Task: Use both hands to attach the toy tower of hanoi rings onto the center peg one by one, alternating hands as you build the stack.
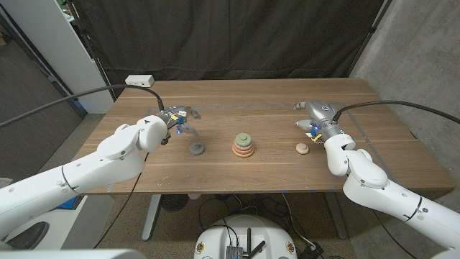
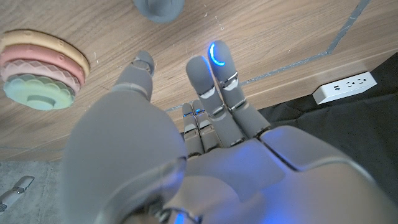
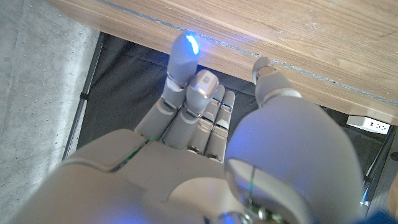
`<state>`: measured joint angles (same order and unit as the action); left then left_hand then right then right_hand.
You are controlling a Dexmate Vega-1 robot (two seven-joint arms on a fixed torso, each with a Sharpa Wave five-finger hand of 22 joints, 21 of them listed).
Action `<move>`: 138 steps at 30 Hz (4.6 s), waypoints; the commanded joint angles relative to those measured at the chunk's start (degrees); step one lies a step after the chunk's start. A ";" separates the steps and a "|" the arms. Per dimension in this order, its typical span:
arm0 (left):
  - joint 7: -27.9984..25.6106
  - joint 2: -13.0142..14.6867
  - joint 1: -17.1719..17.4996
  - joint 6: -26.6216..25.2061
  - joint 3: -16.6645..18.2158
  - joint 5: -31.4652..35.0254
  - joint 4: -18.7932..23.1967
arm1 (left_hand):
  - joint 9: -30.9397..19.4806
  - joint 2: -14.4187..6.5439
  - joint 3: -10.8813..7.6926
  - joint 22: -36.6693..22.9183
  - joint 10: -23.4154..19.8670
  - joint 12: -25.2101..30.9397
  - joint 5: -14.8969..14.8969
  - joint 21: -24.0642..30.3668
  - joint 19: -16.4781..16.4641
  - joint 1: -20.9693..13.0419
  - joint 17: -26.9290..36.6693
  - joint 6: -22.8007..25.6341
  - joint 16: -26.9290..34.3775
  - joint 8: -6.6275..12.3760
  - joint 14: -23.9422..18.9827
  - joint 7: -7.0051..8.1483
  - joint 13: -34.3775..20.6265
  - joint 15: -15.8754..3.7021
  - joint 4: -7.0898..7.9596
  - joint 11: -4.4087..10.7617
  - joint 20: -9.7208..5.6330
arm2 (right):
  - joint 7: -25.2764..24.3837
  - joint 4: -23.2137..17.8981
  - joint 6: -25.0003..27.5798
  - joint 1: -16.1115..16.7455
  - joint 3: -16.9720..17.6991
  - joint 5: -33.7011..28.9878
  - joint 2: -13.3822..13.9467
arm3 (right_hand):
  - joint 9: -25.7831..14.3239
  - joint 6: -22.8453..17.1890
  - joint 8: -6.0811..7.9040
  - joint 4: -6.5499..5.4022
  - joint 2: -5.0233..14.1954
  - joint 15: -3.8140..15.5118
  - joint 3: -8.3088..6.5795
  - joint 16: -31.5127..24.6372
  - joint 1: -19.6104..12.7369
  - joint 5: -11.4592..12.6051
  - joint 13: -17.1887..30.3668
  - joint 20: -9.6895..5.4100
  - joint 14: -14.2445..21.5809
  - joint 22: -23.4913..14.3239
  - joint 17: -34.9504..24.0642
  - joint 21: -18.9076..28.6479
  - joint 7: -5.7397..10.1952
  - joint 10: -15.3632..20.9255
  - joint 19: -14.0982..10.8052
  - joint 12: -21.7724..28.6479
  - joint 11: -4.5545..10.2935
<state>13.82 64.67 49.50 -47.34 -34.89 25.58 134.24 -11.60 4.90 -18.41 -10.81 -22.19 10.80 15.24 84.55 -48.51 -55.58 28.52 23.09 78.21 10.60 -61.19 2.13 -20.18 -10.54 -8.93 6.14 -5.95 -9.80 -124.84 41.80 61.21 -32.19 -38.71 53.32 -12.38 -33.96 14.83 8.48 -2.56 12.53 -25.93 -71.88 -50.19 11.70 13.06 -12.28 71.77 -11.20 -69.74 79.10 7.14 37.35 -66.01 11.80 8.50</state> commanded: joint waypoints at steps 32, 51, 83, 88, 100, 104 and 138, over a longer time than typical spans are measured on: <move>10.18 -0.04 -6.58 -9.05 -9.78 4.87 0.58 | 0.10 -0.60 -0.11 0.48 1.80 0.66 -0.43 -0.77 -3.85 -2.78 -0.33 -2.27 1.61 0.23 0.04 -2.92 0.57 -2.11 -0.46 -2.83 -6.35 | 1.06 -1.28 2.27 -0.63 -1.67 -0.48 0.09 | -0.21 -1.01 0.13 0.10 -0.12 0.02 -0.76 -0.65 0.84 0.23 0.21 -0.27 -0.17 0.01 -0.17 0.23 0.06 0.85 -0.41 -0.13 0.11; 8.36 -1.54 -6.10 -9.34 -9.83 1.94 -0.75 | 0.14 -0.88 -0.11 0.49 2.91 0.69 -0.65 -1.95 -4.48 -3.58 -0.47 -3.93 2.04 0.13 0.39 -4.30 0.84 -2.09 -0.39 -4.30 -6.42 | 1.64 -1.11 2.79 -1.10 -2.40 -0.59 0.00 | -0.21 -1.18 0.06 0.22 -0.02 0.02 -1.00 -0.89 0.99 0.21 0.24 -0.26 -0.20 0.00 -0.18 0.21 -0.01 1.15 -0.46 -0.17 0.20; 9.57 -4.98 -9.37 -8.53 -14.83 5.01 -4.85 | 0.21 -1.05 0.14 0.27 1.69 1.62 -1.00 -2.64 -5.75 -4.78 -0.65 -3.59 2.67 0.73 0.74 -5.42 0.86 -2.08 -0.48 -4.99 -6.52 | 1.26 -1.48 3.01 -0.51 -1.60 1.25 0.82 | -0.21 -1.46 -0.12 0.45 0.34 0.05 -1.50 -1.79 1.00 0.27 0.29 -0.27 0.41 -0.28 -0.37 0.50 -0.50 1.50 -1.00 -0.27 -0.25; 9.58 -4.98 -9.06 -8.40 -15.17 5.95 -4.63 | 0.22 -0.91 0.22 0.24 1.58 1.66 -1.04 -2.64 -5.95 -5.03 -0.69 -3.42 2.80 0.79 0.60 -5.17 0.90 -2.08 -0.55 -4.45 -6.48 | 1.15 -1.40 3.01 -0.49 -1.61 1.55 0.86 | -0.21 -1.44 -0.16 0.47 0.37 0.03 -1.55 -1.99 0.99 0.29 0.29 -0.28 0.56 -0.14 -0.47 0.35 -0.54 1.48 -0.87 -0.29 -0.21; 9.07 -5.43 -7.78 -9.79 -15.03 6.77 -4.33 | 0.24 -0.87 0.34 0.29 1.31 1.76 -1.13 -2.89 -6.16 -5.42 -1.01 -3.07 2.87 0.89 0.52 -4.89 0.93 -2.07 -0.49 -4.22 -6.42 | 0.83 -0.94 2.63 -0.72 -1.82 2.17 0.81 | -0.21 -1.44 -0.20 0.50 0.43 0.02 -1.66 -2.29 0.96 0.33 0.30 -0.29 0.74 -0.11 -0.57 0.34 -0.59 1.48 -0.89 -0.32 -0.14; 8.54 -5.64 -7.51 -9.55 -14.99 6.79 -4.60 | 0.24 -0.87 0.37 0.31 1.32 1.76 -1.14 -2.98 -6.15 -5.47 -1.10 -3.07 2.86 0.88 0.54 -4.86 0.93 -2.07 -0.47 -4.14 -6.41 | 0.70 -0.86 2.58 -0.71 -1.79 2.37 0.88 | -0.21 -1.42 -0.23 0.50 0.46 0.01 -1.70 -2.38 0.97 0.34 0.31 -0.29 0.76 -0.11 -0.56 0.34 -0.65 1.50 -0.90 -0.33 -0.19; 0.80 -6.79 -2.95 -7.91 -12.74 2.28 -6.31 | 0.23 -1.07 0.56 0.22 -0.12 2.42 -1.21 -3.64 -6.07 -6.41 -1.80 -1.71 2.98 1.24 0.56 -3.99 0.66 -2.05 -0.47 -2.61 -6.46 | 1.29 -0.94 3.05 -1.37 -2.77 2.64 1.08 | -0.22 -1.53 -0.36 0.48 0.70 0.01 -2.08 -2.53 1.15 0.49 0.34 -0.30 0.31 -0.07 -0.14 0.30 -0.87 1.47 -0.96 -0.43 -0.22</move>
<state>17.06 57.93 44.99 -56.10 -48.40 30.21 128.24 -11.20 3.76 -17.77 -10.27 -21.71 12.80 14.18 80.79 -54.07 -61.10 26.74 20.60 80.95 11.29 -60.79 -2.12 -19.38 -10.34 -9.25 2.97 -7.57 -8.86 -125.87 44.70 60.30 -34.46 -36.00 54.58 -12.38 -35.29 14.59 9.01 -2.01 12.62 -27.64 -74.16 -49.08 11.70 13.18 -12.59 71.87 -11.20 -69.90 79.10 6.43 38.57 -66.32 11.41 8.30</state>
